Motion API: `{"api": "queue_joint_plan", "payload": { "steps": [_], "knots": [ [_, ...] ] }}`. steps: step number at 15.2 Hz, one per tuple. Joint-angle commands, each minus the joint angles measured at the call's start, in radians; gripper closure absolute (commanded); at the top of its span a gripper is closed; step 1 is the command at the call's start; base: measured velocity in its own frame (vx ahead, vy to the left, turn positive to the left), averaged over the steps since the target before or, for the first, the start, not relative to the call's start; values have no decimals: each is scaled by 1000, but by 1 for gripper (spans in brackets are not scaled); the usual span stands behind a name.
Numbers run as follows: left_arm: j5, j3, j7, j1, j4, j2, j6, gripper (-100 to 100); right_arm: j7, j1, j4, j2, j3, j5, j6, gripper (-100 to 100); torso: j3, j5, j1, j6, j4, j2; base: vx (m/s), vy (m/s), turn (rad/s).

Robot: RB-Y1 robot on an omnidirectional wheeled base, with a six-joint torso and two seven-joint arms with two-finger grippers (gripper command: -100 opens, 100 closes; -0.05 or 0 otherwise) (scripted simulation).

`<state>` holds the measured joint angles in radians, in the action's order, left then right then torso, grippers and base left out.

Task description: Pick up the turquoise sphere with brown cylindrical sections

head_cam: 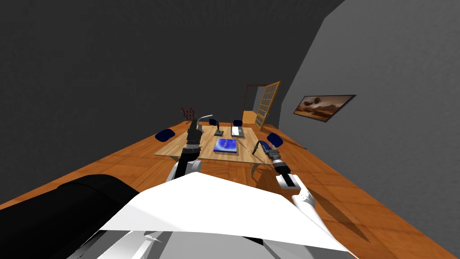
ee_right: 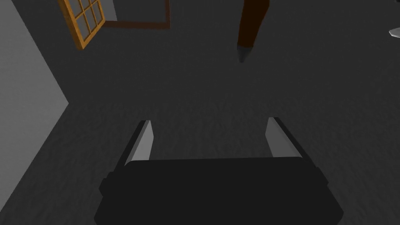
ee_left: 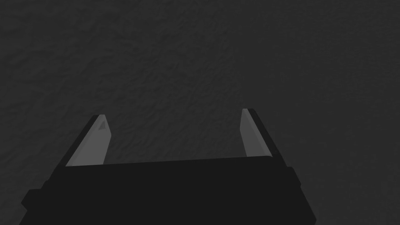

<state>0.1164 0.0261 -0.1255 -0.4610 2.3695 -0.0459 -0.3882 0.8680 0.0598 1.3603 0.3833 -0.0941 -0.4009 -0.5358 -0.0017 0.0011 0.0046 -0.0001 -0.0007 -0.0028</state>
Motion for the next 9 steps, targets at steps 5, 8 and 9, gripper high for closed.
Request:
{"api": "queue_joint_plan", "payload": {
  "steps": [5,8,9],
  "knots": [
    [0,0,0,0,0,0,0,0,100,-61,-137,-2,-20,-53,12,-100,0,0,0,0,0,0,23,68,-11],
    [0,0,0,0,0,0,0,0,165,-100,-204,-6,-33,-88,20,-100,0,0,1,0,0,0,33,79,-12],
    [0,0,0,0,0,0,0,0,165,-100,-220,-6,-33,-88,20,-100,0,0,1,0,0,0,24,78,-9]
  ]
}}
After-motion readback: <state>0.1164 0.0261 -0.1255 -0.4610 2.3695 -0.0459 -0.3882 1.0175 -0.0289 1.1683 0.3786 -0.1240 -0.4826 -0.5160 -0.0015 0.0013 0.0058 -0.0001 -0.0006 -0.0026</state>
